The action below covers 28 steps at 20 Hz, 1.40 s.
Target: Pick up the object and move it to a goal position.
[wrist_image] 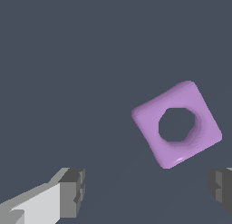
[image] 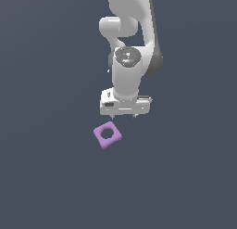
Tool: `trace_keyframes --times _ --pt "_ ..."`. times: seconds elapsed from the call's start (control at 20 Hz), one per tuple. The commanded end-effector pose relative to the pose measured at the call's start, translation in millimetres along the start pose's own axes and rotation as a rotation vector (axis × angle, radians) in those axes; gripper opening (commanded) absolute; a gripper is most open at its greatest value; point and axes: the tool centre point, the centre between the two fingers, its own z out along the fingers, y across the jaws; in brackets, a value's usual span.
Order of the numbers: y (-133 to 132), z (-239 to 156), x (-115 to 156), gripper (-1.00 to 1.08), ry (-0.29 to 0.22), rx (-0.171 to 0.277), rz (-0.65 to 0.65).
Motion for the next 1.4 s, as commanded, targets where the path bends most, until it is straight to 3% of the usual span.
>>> trace_keyframes --times 0.0,0.4,0.7,1.0,1.35 --pt "0.0 0.0 0.0 1.08 0.0 0.0 0.0" --pt "15.4 -8.0 2.8 1.08 0.016 -0.016 0.016" --pt "23.2 -0.4 4.7 1.08 -0.002 -0.013 0.027" --pt "47.7 21.3 9.3 1.08 -0.051 -0.004 0.058" --pt "94.5 65.0 11.9 1.08 -0.143 0.019 0.116"
